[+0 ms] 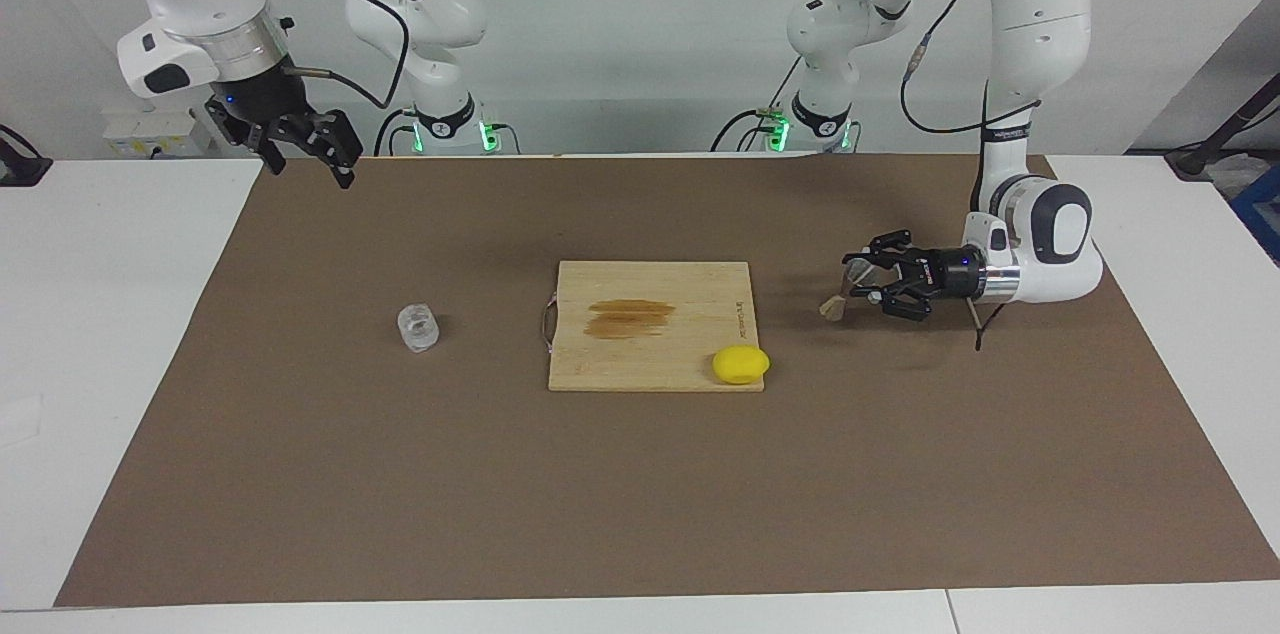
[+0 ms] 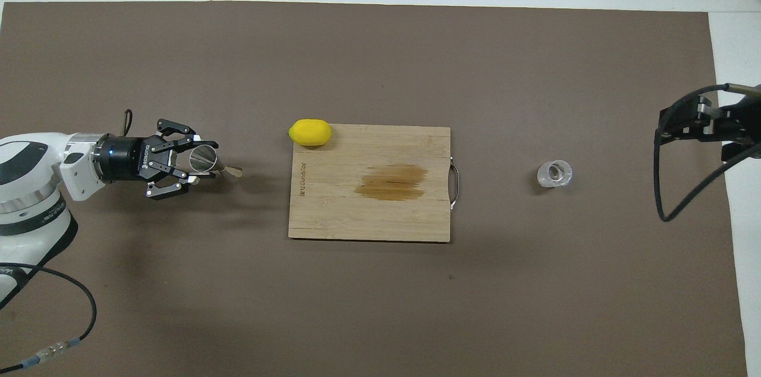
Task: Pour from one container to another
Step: 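Lift the metal cup with the left gripper toward the cutting board, then lower the metal cup onto the board while the right gripper reaches the glass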
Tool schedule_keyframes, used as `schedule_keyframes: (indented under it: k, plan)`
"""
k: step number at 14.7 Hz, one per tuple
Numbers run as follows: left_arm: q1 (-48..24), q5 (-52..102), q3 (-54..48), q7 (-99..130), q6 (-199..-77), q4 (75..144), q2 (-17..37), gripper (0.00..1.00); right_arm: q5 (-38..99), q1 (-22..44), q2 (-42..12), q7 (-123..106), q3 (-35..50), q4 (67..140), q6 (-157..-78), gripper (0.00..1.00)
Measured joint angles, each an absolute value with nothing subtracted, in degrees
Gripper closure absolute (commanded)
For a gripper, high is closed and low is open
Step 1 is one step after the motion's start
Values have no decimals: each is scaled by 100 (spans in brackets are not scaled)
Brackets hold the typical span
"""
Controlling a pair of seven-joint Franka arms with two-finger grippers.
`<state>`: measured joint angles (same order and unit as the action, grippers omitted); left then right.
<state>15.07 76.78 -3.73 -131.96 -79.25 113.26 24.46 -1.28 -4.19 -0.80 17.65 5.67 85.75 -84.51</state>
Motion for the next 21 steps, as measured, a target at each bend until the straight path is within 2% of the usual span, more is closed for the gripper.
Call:
schedule_keyframes:
  k: [4,9,12,21]
  plan:
    - [1019,8051,-376,-12948,-8203,11355,2359,84,-128,-420,-82,2119,566,8575,-8451,9]
    - [-221,8937,-400,-12461,-9364,11384,2130,85,-128,-420,-97,2802,566,8587,-8451,8]
    - [-714,9259,-404,-12235,-9726,11423,2019,85,-57,-485,-158,3479,565,8612,-8452,9]
    - [-1844,10528,-404,-12212,-10934,11578,1982,86,1282,-1454,-602,5142,541,9443,-9425,9]
